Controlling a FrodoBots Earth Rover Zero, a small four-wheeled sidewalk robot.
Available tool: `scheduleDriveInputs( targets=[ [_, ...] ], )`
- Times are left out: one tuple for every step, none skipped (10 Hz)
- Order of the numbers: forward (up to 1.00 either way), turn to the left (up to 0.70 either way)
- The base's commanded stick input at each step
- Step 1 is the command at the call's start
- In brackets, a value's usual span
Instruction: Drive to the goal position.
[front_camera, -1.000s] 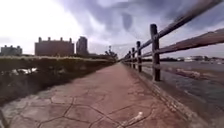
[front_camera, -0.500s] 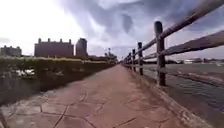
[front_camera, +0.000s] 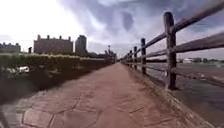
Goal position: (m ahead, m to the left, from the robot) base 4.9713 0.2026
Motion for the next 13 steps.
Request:
scheduleDriveInputs(
  targets=[
    [0.70, 0.06],
    [0.70, 0.06],
    [0.70, 0.06],
    [0.70, 0.06],
    [0.70, 0.06],
    [0.70, 0.06],
    [0.70, 0.06],
    [0.70, 0.06],
    [0.70, 0.06],
    [0.70, 0.06],
    [0.70, 0.06],
    [0.70, 0.06],
    [0.70, 0.06]
  ],
)
